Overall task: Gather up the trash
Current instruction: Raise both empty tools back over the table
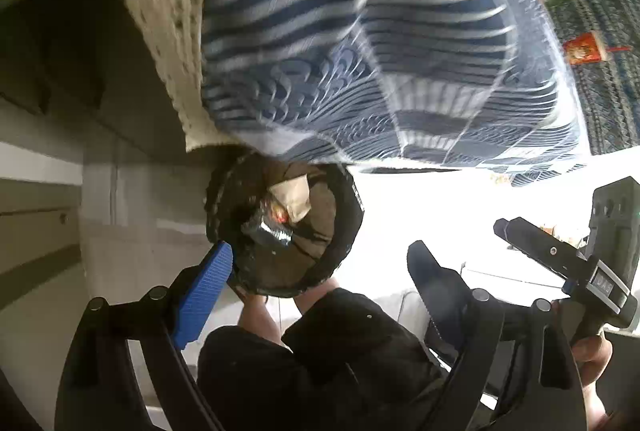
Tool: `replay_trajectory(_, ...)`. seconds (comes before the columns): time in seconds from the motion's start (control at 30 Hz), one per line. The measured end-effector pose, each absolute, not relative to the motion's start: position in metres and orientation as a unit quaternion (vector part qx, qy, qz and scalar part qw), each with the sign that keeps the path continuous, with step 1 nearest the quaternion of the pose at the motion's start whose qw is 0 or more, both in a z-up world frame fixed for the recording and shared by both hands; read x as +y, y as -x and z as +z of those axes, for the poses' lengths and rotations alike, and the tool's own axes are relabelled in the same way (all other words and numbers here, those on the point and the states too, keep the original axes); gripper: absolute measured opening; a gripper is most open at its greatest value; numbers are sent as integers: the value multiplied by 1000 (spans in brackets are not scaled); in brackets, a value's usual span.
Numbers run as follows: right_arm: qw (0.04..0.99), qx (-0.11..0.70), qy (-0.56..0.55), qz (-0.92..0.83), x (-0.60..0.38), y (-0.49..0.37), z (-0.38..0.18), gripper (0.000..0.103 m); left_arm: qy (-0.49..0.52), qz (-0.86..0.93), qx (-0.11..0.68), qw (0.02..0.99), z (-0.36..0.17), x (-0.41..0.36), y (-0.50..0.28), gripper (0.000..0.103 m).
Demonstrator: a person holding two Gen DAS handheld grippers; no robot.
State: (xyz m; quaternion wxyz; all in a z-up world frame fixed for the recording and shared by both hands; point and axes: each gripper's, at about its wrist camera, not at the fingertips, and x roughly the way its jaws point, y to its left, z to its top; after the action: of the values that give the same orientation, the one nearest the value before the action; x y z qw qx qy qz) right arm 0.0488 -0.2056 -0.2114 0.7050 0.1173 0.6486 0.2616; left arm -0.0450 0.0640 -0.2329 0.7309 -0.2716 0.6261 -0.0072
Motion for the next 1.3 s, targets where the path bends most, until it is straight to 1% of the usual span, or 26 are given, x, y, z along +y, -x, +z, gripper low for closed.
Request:
replay_trajectory(0.13,722,629,-114,264,-210,-46,-186,79,262,-10,608,749,-207,66,45,86)
replay_trajectory(0.37,756,584,-106,274,-212,-46,-139,85,245,-29,576,779,-159,66,42,86)
replay_trajectory(0.53,777,553,-98,285,-216,-54,-110,86,234,-37,548,802,-126,69,33,86)
replay_trajectory(0.6,784,539,-102,290,-220,-63,-97,90,233,-36,538,809,-114,70,25,86)
replay_trajectory(0.8,809,499,-79,302,-227,-97,-62,92,219,-35,509,831,-81,67,-3,86)
replay_trajectory(0.87,818,483,-64,307,-230,-114,-48,95,214,-30,503,837,-71,65,-17,86)
replay_trajectory(1.0,826,462,-38,321,-233,-147,-30,95,208,-19,485,849,-52,65,-43,86)
replay_trajectory(1.3,824,424,45,374,-229,-234,-3,96,200,23,467,861,-33,61,-109,86)
